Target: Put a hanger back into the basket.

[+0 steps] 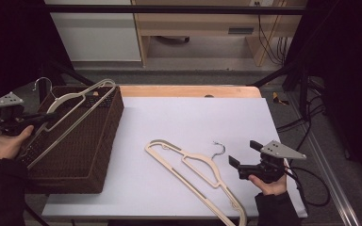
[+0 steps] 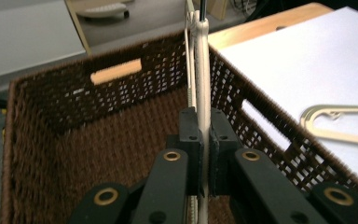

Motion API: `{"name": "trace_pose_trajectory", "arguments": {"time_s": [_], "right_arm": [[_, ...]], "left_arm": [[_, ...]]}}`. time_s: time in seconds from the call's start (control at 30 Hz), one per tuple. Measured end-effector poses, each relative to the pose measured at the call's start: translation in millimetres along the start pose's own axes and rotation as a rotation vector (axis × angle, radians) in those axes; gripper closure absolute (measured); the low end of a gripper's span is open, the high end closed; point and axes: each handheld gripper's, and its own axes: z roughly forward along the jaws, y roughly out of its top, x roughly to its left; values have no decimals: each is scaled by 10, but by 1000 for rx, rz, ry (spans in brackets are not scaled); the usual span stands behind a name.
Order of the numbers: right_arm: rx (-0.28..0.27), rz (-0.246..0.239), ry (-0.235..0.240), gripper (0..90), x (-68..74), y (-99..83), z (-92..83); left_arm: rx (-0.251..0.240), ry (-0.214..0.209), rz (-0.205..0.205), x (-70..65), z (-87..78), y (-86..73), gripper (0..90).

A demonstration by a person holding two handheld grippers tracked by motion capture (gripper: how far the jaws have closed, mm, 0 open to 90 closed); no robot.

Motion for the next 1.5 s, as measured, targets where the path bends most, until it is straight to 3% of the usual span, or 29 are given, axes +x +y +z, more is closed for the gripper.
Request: {"name": "trace_pose_trajectory", "arguments": {"time_s": [0.33, 0.6, 0.93, 1.07, 1.13, 1.5], "right_arm": [[10, 2, 3, 35, 1, -11, 17], [12, 2, 4, 34, 2, -11, 13], [19, -3, 7, 34, 1, -16, 18], [20, -3, 7, 34, 5, -18, 23], [19, 1, 10, 34, 8, -18, 22], [22, -1, 6, 34, 13, -23, 39]], "left_arm": [[51, 8, -30, 42, 132, -198, 861], [104, 41, -64, 37, 310, -357, 858], [136, 90, -92, 58, 393, -424, 845], [179, 121, -89, 65, 417, -439, 837], [180, 113, -107, 73, 411, -449, 836], [244, 214, -140, 187, 422, -555, 756]]}}
